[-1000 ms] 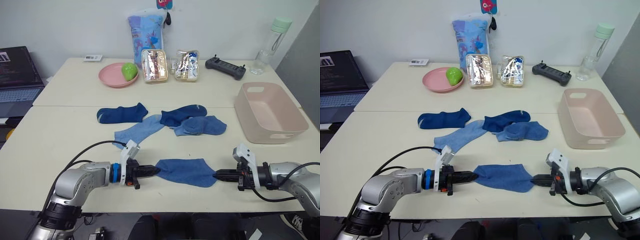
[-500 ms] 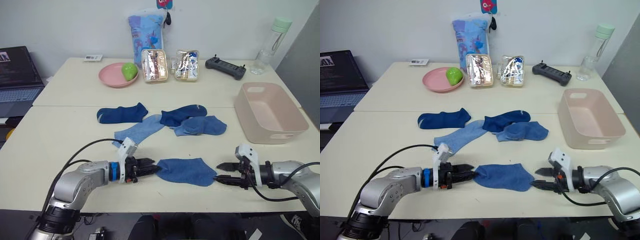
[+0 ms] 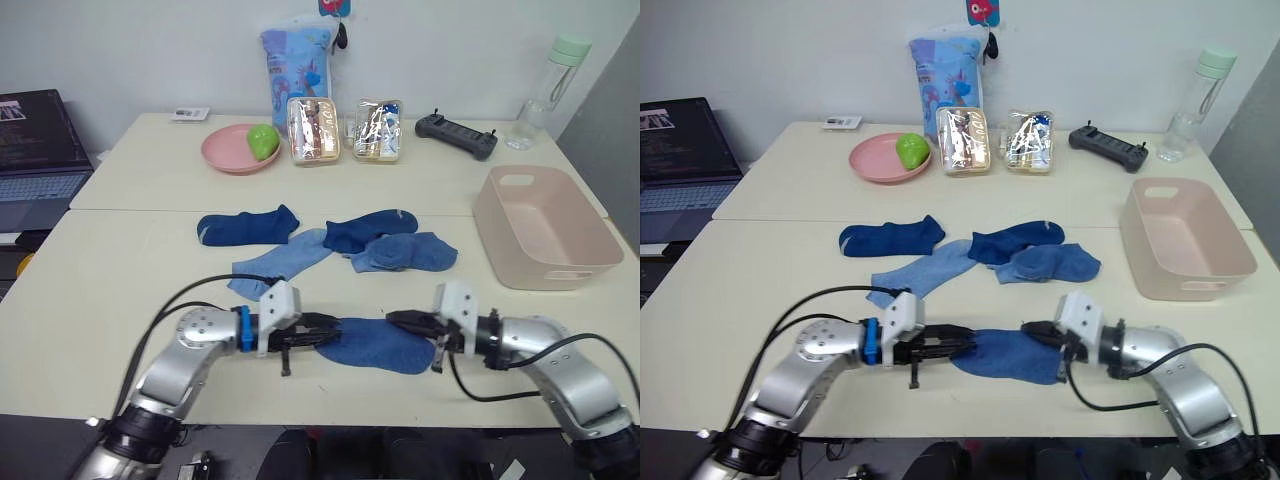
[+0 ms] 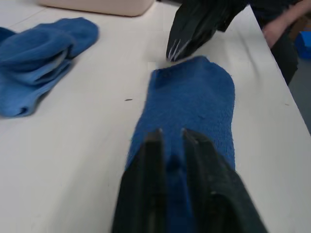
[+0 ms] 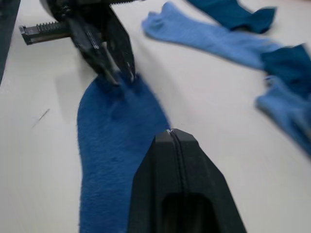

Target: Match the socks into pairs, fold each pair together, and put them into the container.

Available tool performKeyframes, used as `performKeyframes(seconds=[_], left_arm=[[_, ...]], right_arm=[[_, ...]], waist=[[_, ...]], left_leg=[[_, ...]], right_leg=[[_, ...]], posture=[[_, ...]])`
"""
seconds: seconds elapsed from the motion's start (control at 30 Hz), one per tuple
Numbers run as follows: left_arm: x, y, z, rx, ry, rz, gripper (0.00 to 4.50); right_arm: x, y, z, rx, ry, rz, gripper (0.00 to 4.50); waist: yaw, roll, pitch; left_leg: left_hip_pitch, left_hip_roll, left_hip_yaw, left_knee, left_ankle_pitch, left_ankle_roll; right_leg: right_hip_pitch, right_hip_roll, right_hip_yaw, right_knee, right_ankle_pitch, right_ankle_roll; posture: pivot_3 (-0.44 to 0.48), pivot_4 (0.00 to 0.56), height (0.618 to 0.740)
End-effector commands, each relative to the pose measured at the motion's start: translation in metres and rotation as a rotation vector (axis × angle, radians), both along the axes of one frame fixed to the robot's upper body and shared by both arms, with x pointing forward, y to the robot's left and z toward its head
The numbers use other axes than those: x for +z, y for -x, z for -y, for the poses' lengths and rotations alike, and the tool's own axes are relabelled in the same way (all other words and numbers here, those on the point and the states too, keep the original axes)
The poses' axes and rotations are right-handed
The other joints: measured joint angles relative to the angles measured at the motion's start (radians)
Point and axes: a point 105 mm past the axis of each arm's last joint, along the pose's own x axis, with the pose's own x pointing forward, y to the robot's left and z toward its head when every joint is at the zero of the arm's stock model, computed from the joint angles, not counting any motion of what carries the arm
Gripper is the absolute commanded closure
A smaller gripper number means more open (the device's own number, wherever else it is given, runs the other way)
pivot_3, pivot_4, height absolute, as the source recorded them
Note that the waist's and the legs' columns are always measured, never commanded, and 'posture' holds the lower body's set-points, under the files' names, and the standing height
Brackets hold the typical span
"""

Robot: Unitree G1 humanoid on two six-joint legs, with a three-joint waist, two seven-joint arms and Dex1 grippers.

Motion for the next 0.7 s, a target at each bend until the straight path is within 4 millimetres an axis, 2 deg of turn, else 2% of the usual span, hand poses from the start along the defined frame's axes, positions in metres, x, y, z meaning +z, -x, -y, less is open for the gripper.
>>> performKeyframes(seconds=[0.03,0.2,0.4,0.6,0.7], left_arm=[[-0.012,-0.007,0.003,-0.004,-0.054,0.078,4.48],[-0.033,-0.004,-0.01,-0.007,-0.099,0.072,4.48],[-0.031,0.005,-0.031,-0.022,-0.078,0.119,4.48],[-0.03,0.005,-0.041,-0.013,-0.068,0.123,4.48],[-0.017,0.003,-0.039,0.007,-0.006,0.123,4.48]], right_arm=[[-0.017,0.0,0.005,-0.015,0.052,0.019,4.5],[-0.032,0.004,0.022,-0.047,0.097,0.005,4.5],[-0.032,0.014,0.043,-0.061,0.13,0.005,4.5],[-0.023,0.017,0.042,-0.06,0.085,-0.007,4.5],[-0.006,0.017,0.041,-0.069,0.016,-0.009,4.5]], waist=[[0.0,0.0,0.0],[-0.002,0.001,-0.001],[-0.003,0.001,-0.002],[-0.003,0.001,-0.002],[-0.003,0.001,-0.002]], left_leg=[[0.0,0.0,0.0,0.0,0.0,0.0],[0.002,0.0,0.0,0.0,0.0,0.0],[0.004,0.0,0.0,0.0,0.0,0.0],[0.005,0.0,0.0,0.001,0.0,0.001],[0.005,0.0,-0.001,0.001,0.0,0.001]], right_leg=[[0.0,0.0,0.0,0.0,0.0,0.0],[0.001,0.0,0.0,0.002,0.0,0.0],[0.004,0.0,0.0,0.001,0.0,0.0],[0.005,0.0,-0.001,0.001,0.0,0.0],[0.005,0.0,-0.001,0.001,0.0,0.0]], posture=[[0.0,0.15,0.74],[0.0,0.15,0.74],[0.0,0.15,0.74],[0.0,0.15,0.74],[0.0,0.15,0.74]])
